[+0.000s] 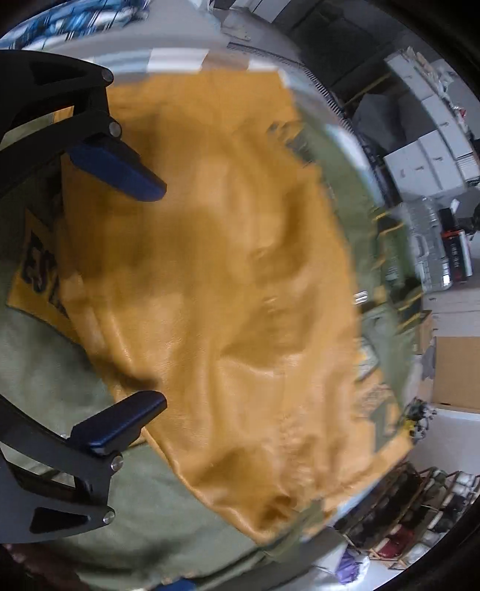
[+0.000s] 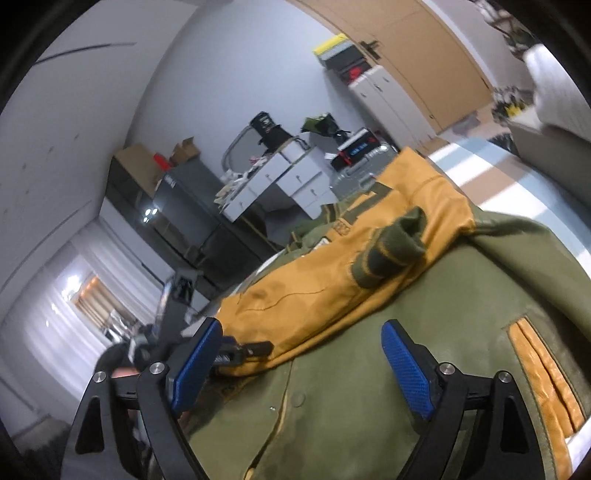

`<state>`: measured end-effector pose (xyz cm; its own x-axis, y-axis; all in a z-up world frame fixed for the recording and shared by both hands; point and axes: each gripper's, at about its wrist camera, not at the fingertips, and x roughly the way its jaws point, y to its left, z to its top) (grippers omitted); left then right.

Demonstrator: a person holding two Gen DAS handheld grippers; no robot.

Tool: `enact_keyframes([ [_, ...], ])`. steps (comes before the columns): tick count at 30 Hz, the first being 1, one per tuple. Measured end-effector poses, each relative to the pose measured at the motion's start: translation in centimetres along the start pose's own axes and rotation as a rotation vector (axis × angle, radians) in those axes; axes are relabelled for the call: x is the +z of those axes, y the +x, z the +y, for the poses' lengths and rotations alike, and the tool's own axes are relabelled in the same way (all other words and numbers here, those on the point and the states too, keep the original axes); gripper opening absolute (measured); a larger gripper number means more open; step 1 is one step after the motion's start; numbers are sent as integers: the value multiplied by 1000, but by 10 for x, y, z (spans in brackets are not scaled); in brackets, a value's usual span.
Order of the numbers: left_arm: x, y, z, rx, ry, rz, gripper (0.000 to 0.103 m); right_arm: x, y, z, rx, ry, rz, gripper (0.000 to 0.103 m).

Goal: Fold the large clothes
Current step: 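Flatten the folded sleeves with the left tool, then grasp the green jacket collar with the left tool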

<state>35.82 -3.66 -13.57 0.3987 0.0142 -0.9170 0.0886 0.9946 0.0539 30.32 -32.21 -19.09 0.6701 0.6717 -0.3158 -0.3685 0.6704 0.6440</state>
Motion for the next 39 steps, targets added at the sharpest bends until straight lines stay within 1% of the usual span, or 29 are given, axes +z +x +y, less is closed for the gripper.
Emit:
enact_keyframes([
  [4,39,-48,29,-44,-63,-134,100,-5,-9,0,9,-22,-12,93],
  [5,51,-55,37,-41,-82,-156,100,-7,-11,1,12,-22,-12,93],
  [7,79,-57,54,-8,-146,-171,100,-7,-11,-1,21,-15,-12,93],
  [9,109,-43,71,-18,-224,-148,101,-6,-11,-4,32,1,-8,93],
  [12,139,-5,93,-89,-322,-72,100,-6,-11,-8,35,21,-4,93],
  [13,144,8,96,-117,-339,-48,100,-5,-11,-8,35,23,-5,93],
  [14,150,21,97,-123,-355,-22,100,-5,-11,-8,34,23,-6,94],
  [15,156,38,99,-111,-365,11,100,-5,-10,-9,32,24,-5,94],
  [18,174,77,90,-84,-356,79,100,-6,-7,-11,33,31,8,96],
  [20,186,96,92,-49,-342,95,100,-6,-3,-11,39,37,22,96],
  [23,196,120,87,-79,-334,114,100,-6,3,-12,36,40,42,96],
  [25,200,132,84,-30,-305,127,100,-7,5,-12,44,40,53,96],
  [26,201,134,82,-9,-291,119,89,-7,5,-12,46,37,55,96],
  [27,202,136,83,12,-286,106,69,-7,5,-11,45,33,57,96],
  [28,202,139,85,-1,-290,105,63,-8,6,-10,45,30,59,96],
  [29,200,142,86,-36,-299,125,57,-8,6,-9,46,29,61,96],
  [30,199,146,86,-38,-296,147,48,-8,7,-9,48,28,63,96],
  [31,198,142,87,-17,-276,136,46,-8,7,-9,46,28,64,96],
  [32,197,138,85,-6,-252,122,38,-8,7,-9,47,29,64,96],
  [33,197,134,83,0,-235,110,27,-8,8,-8,49,31,66,96],
  [34,195,129,83,28,-220,108,18,-8,8,-9,49,33,67,96],
  [35,193,124,85,22,-214,97,12,-8,8,-9,49,37,67,96],
  [36,192,117,86,-6,-204,87,3,-8,8,-10,52,42,68,96],
  [39,184,85,84,-16,-154,22,3,-7,9,-11,53,54,62,96],
])
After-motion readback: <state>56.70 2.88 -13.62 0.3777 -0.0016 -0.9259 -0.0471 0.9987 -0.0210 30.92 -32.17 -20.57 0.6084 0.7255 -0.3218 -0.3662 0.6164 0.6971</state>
